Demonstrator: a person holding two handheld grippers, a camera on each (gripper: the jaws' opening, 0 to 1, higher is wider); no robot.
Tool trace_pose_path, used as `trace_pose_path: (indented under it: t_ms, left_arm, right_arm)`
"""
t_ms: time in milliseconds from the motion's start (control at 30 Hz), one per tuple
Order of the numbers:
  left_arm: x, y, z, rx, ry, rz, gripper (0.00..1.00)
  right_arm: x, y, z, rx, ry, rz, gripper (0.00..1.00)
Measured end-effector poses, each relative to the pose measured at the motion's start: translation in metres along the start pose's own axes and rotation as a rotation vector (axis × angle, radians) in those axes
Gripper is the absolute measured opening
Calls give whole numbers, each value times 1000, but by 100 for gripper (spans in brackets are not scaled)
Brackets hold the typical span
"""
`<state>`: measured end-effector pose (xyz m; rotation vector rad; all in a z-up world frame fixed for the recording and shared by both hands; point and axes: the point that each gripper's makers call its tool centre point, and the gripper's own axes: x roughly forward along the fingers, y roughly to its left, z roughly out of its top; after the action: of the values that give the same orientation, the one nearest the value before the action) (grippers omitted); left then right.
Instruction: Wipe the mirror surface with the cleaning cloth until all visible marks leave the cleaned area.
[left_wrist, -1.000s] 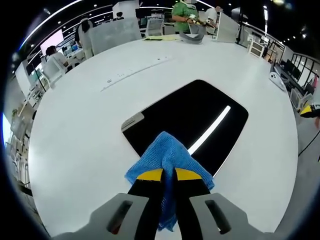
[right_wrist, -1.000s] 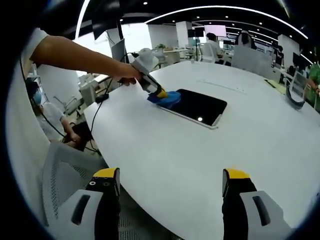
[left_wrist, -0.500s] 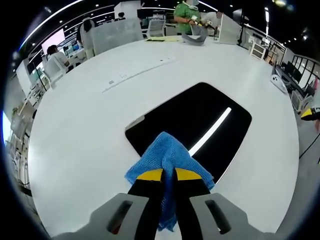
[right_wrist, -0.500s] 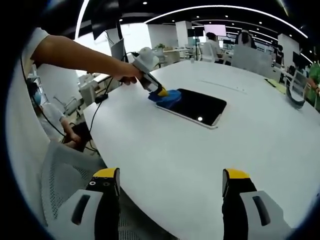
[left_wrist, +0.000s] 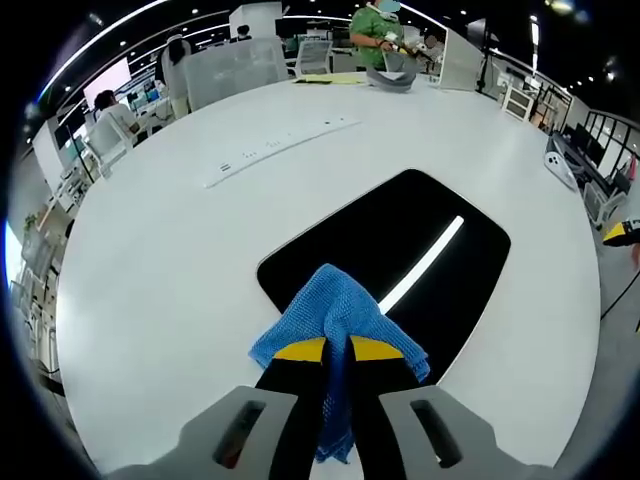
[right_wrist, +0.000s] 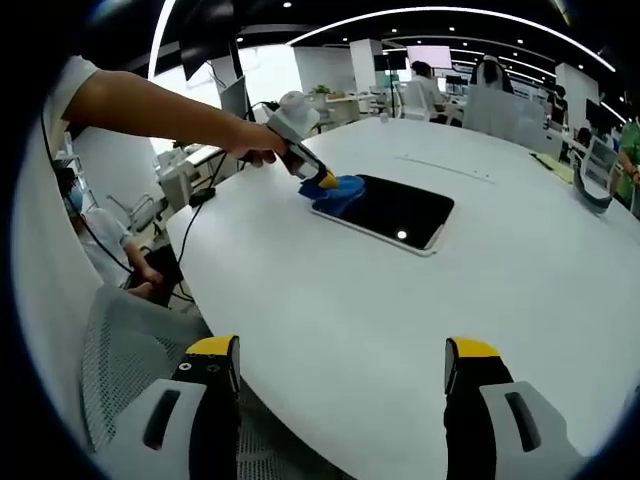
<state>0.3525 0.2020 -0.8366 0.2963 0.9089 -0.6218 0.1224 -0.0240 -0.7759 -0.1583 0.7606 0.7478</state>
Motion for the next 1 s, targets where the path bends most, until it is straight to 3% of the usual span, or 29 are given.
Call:
trace_pose_path:
  t_ms: [1000]
  left_arm:
    - [10, 14, 14, 3, -6, 13, 6]
  right_arm:
    - [6, -2, -2, 3, 6, 9, 85]
